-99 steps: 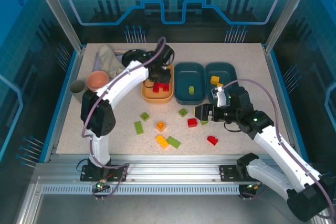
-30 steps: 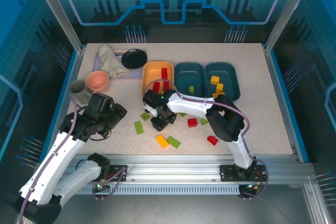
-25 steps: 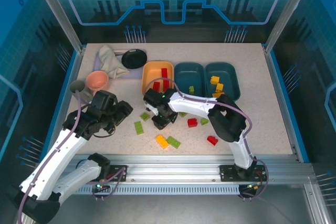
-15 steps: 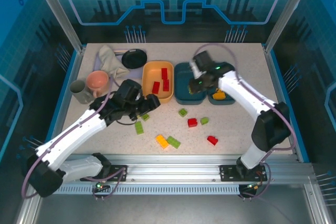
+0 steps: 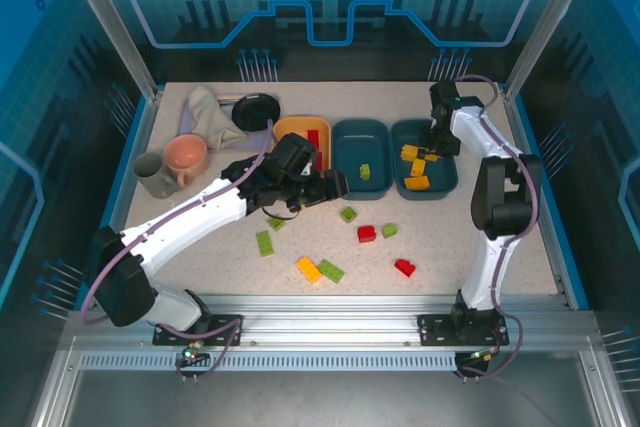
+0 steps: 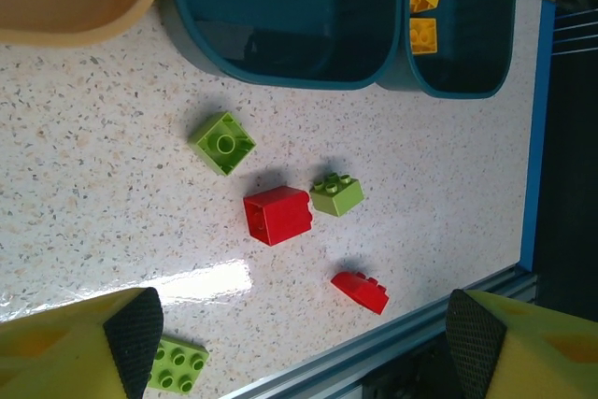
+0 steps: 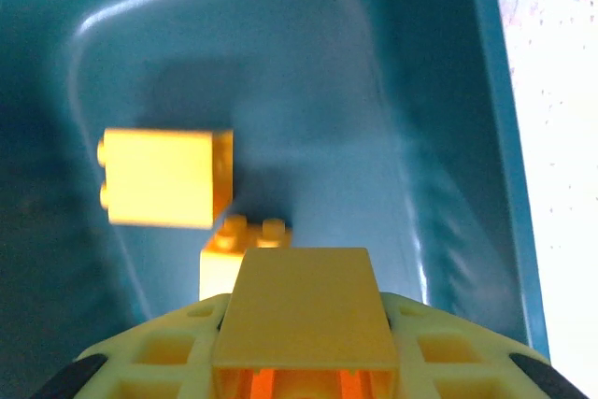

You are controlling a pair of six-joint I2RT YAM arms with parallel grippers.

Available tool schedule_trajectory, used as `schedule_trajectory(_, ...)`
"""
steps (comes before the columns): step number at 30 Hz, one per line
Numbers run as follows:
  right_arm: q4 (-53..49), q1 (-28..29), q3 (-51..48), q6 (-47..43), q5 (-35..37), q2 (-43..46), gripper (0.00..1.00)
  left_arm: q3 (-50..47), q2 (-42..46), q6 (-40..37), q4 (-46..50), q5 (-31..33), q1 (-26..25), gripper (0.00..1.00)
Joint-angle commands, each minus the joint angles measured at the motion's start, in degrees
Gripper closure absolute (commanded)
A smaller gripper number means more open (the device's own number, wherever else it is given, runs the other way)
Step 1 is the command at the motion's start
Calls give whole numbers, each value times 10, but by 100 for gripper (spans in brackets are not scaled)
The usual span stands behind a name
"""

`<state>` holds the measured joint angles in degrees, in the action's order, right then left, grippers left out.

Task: Sort the legos into containers by color

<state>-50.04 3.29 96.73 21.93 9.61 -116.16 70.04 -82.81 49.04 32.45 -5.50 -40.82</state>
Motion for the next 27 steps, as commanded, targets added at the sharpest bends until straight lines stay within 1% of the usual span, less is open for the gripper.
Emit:
schedule_trajectory(1, -23, -4, 84, 27, -7, -44, 73, 16, -4, -17, -2, -13, -7, 18)
schedule_trajectory(6, -65, -4, 176, 39, 7, -119, 71, 4, 5, -14, 10, 8, -7, 17)
schedule_trajectory(8, -74, -5, 196, 46, 16, -139, 67, 4, 9, -16, 16, 14, -7, 17)
schedule_trajectory(14, -81, -6, 228, 45, 6, -162, 60, -1, 14, -22, 33, 18, -7, 18)
schedule_trajectory(17, -89, -3, 241, 41, -4, -161, 51, 0, 5, -27, 39, 11, -7, 18)
schedule_trajectory(19, -94, 1, 250, 36, -9, -153, 45, 3, -8, -32, 41, 1, -7, 18)
schedule_trajectory(23, -93, 16, 250, 23, -5, -110, 37, 9, -51, -45, 32, -28, -8, 20)
schedule_trajectory(25, -78, 24, 218, 24, -12, -60, 36, 22, -79, -43, 31, -39, -10, 20)
schedule_trajectory(27, -48, 38, 156, 25, -16, 5, 35, 44, -113, -39, 40, -47, -16, 21)
